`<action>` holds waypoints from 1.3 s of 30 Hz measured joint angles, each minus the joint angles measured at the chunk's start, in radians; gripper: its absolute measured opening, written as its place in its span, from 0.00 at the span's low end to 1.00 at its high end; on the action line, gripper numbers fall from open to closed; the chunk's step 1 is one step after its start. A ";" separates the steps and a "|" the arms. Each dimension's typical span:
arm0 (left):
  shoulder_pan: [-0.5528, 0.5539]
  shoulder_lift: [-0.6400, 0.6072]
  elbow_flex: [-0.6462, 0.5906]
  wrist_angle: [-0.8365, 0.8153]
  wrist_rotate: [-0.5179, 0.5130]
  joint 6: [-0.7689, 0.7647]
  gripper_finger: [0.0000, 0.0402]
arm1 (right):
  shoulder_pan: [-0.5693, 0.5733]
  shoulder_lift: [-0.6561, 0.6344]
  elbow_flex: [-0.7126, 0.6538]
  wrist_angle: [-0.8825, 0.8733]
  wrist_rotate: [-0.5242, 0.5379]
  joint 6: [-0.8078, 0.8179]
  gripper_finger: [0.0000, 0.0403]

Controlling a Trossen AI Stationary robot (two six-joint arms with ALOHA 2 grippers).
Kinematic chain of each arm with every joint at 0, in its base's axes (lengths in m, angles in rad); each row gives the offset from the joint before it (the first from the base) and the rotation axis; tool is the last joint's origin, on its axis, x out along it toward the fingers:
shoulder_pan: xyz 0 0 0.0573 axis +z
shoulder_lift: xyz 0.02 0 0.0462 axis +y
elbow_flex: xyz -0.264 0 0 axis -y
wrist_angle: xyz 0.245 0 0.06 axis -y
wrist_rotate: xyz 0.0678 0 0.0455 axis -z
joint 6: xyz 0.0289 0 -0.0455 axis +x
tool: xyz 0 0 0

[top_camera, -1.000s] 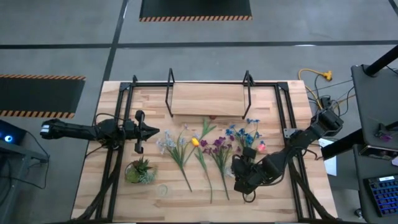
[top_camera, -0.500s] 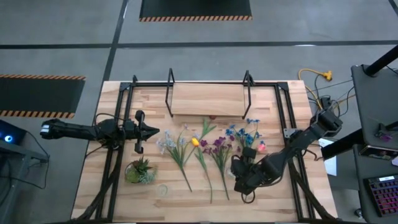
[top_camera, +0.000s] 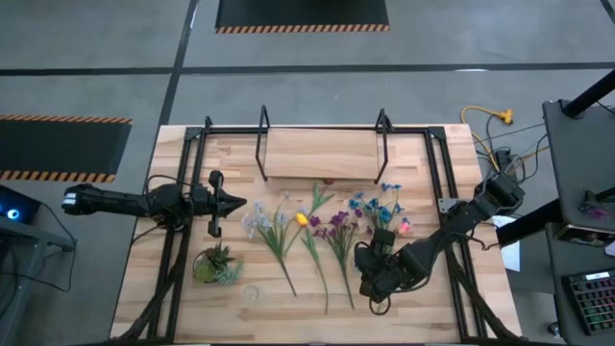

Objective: Pick and place flowers into a vace then onto a shelf
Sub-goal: Prepare the right transparent vase, then put the pink flower into the right transparent vase

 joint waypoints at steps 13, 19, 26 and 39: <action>0.000 0.000 0.000 -0.005 0.000 0.000 0.00 | 0.009 -0.109 0.057 -0.008 0.076 0.037 0.77; 0.000 -0.001 0.000 -0.026 0.000 0.000 0.00 | 0.041 -0.203 0.048 -0.083 0.159 0.184 0.73; 0.000 -0.001 0.000 -0.029 0.000 0.000 0.00 | 0.107 -0.266 -0.014 -0.300 0.174 0.610 0.65; 0.000 -0.001 0.000 -0.028 0.000 0.000 0.00 | 0.119 -0.170 -0.118 -0.305 -0.066 1.067 0.57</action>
